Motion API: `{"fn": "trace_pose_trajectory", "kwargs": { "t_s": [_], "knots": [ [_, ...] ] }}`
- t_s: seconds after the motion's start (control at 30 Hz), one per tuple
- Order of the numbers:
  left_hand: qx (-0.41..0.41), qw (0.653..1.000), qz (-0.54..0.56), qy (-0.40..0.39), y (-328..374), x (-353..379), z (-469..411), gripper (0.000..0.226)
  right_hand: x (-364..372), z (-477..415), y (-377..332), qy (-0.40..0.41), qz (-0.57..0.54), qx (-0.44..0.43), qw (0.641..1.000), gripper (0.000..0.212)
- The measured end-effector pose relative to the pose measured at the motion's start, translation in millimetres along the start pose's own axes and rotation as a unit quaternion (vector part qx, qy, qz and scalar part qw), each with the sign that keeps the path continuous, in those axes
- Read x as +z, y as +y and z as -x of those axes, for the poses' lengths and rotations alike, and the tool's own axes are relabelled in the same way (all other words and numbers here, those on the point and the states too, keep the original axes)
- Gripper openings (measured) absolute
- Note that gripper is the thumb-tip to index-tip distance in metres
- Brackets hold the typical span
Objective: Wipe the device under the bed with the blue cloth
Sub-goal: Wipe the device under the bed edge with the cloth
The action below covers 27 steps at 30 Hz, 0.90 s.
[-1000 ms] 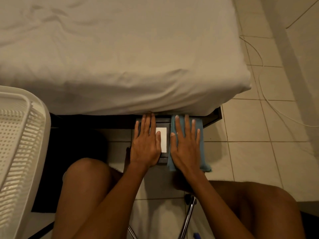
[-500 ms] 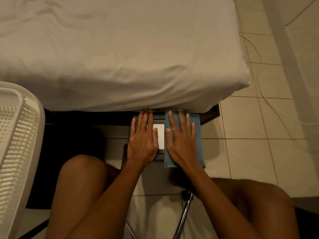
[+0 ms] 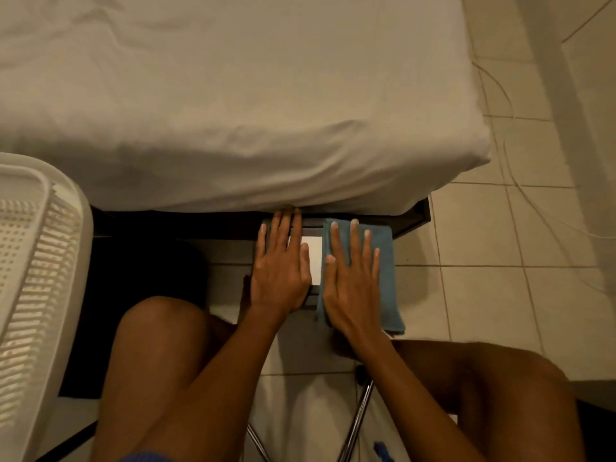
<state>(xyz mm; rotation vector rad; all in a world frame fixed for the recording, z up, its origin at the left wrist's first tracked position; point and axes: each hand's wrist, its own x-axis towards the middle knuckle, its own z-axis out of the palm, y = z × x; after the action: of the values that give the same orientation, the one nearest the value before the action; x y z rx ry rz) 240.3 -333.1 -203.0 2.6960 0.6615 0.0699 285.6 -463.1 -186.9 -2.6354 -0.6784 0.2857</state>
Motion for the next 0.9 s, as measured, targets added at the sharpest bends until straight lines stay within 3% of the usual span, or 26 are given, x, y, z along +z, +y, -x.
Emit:
{"fn": "trace_pose_trajectory", "kwargs": {
  "t_s": [0.23,0.4,0.7,0.8,0.9],
  "knots": [
    [0.002,1.000,0.001,0.004,-1,4,-1,0.058,-4,-27,5,0.000,0.009,0.014,1.000,0.057],
    [-0.002,1.000,0.016,0.010,-1,2,-1,0.057,2,-4,8,-0.023,0.014,-0.038,0.999,0.059],
    [-0.025,0.997,0.074,0.025,-9,0,3,0.056,0,-1,12,-0.023,-0.003,-0.053,0.998,0.057],
    [-0.014,0.998,0.055,0.035,-8,1,2,0.057,2,-6,6,-0.009,-0.006,-0.037,0.999,0.060],
    [-0.012,0.998,0.050,0.037,-7,2,1,0.058,3,-7,6,-0.030,0.006,-0.074,0.997,0.059]
  ]
}}
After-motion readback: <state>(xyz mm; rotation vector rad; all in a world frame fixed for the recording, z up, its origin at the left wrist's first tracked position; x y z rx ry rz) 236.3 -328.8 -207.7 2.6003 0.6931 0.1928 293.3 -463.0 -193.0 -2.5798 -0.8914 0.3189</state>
